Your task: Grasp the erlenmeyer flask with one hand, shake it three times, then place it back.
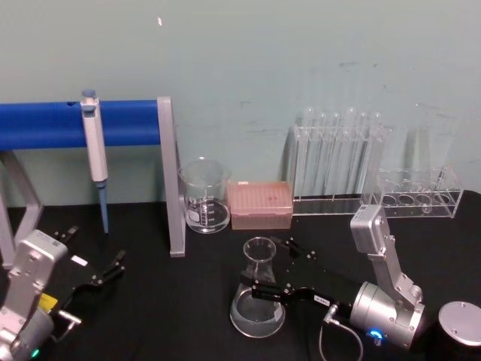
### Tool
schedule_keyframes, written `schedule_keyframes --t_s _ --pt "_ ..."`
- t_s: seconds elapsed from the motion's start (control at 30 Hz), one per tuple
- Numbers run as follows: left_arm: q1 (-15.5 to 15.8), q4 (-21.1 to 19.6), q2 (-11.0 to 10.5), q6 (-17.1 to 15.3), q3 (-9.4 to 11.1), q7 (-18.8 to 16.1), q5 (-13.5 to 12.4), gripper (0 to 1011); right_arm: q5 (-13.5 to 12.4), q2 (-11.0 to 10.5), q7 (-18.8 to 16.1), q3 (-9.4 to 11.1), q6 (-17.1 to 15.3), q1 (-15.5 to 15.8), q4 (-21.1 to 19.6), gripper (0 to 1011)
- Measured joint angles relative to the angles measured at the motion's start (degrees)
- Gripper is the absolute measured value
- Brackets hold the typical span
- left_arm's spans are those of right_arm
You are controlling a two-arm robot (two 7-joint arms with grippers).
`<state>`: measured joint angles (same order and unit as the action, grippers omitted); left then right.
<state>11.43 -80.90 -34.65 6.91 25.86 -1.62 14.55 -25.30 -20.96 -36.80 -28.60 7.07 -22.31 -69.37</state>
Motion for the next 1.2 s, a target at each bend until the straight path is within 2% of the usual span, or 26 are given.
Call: schedule_keyframes --t_s 0.27,0.37,0.5,0.53,0.6,0.63,0.93,1.2 --pt "0.00 0.00 0.00 0.00 0.00 0.00 0.00 1001 -0.05 0.00 -0.01 0.00 0.00 0.00 0.00 1000" --pt "0.00 0.00 0.00 0.00 0.00 0.00 0.00 1001 -0.06 0.00 -0.02 0.00 0.00 0.00 0.00 960" --pt "0.00 0.00 0.00 0.00 0.00 0.00 0.00 1001 -0.06 0.00 -0.03 0.00 0.00 0.00 0.00 843" --pt "0.00 0.00 0.00 0.00 0.00 0.00 0.00 1001 -0.06 0.00 -0.03 0.00 0.00 0.00 0.00 843" --pt "0.00 0.00 0.00 0.00 0.00 0.00 0.00 1001 -0.07 0.00 -0.02 0.00 0.00 0.00 0.00 760" --pt "0.00 0.00 0.00 0.00 0.00 0.00 0.00 1001 -0.06 0.00 -0.02 0.00 0.00 0.00 0.00 760" --pt "0.00 0.00 0.00 0.00 0.00 0.00 0.00 1001 -0.06 0.00 -0.06 0.00 0.00 0.00 0.00 456" --pt "0.00 0.00 0.00 0.00 0.00 0.00 0.00 1001 -0.06 0.00 -0.06 0.00 0.00 0.00 0.00 456"
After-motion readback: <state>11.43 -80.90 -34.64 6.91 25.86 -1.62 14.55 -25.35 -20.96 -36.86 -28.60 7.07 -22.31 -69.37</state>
